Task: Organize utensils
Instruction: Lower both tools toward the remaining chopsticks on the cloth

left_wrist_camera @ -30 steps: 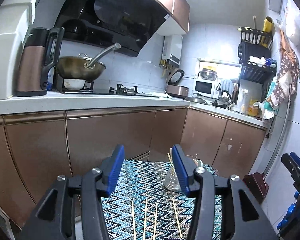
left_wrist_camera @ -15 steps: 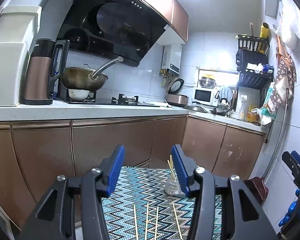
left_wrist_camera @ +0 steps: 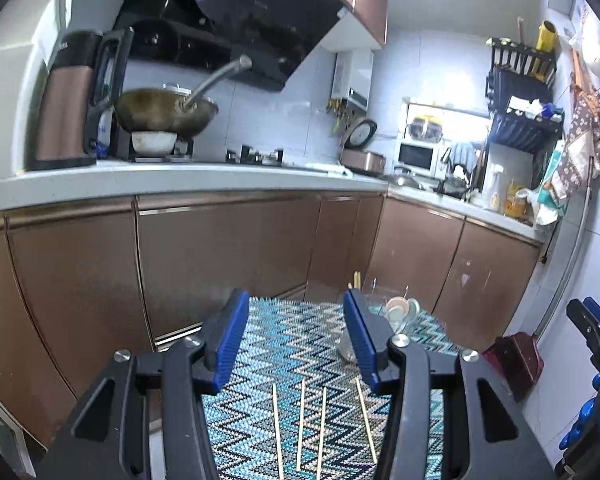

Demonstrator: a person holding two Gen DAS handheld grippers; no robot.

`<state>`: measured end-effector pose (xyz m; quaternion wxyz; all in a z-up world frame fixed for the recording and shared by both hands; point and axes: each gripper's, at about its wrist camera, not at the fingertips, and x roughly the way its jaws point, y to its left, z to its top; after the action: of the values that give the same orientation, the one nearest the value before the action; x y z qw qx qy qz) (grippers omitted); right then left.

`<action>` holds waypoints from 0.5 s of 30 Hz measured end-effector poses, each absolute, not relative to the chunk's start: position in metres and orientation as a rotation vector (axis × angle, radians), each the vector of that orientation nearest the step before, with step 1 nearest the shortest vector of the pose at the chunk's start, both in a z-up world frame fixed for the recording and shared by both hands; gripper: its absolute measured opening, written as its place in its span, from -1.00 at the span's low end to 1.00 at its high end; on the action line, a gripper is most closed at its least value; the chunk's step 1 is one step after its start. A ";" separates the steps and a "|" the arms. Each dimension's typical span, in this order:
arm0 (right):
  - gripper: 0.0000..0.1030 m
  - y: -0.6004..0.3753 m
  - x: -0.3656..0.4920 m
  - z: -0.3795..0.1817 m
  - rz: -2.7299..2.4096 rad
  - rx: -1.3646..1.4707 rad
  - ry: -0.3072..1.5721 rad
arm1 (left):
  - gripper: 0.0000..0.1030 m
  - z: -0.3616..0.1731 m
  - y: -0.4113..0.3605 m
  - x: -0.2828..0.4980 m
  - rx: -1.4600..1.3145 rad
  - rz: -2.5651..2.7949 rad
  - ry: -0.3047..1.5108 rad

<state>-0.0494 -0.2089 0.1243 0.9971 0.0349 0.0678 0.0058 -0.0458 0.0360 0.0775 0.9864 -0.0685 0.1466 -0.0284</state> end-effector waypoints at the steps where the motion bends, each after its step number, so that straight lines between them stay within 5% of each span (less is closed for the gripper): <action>1: 0.66 -0.209 -0.044 0.121 0.016 0.071 0.151 | -0.08 0.074 0.036 -0.042 -0.136 -0.057 0.304; 9: 0.61 -0.208 -0.003 0.089 0.041 0.082 0.276 | -0.08 0.027 0.025 0.016 -0.108 -0.086 0.476; 15: 0.21 -0.205 0.048 0.049 0.156 0.144 0.471 | -0.09 -0.028 0.008 0.080 -0.078 -0.163 0.703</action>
<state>0.0480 -0.2045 0.0490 0.9668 0.0712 0.2329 0.0771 0.0802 0.0077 -0.0285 0.9349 -0.0383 0.3438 -0.0797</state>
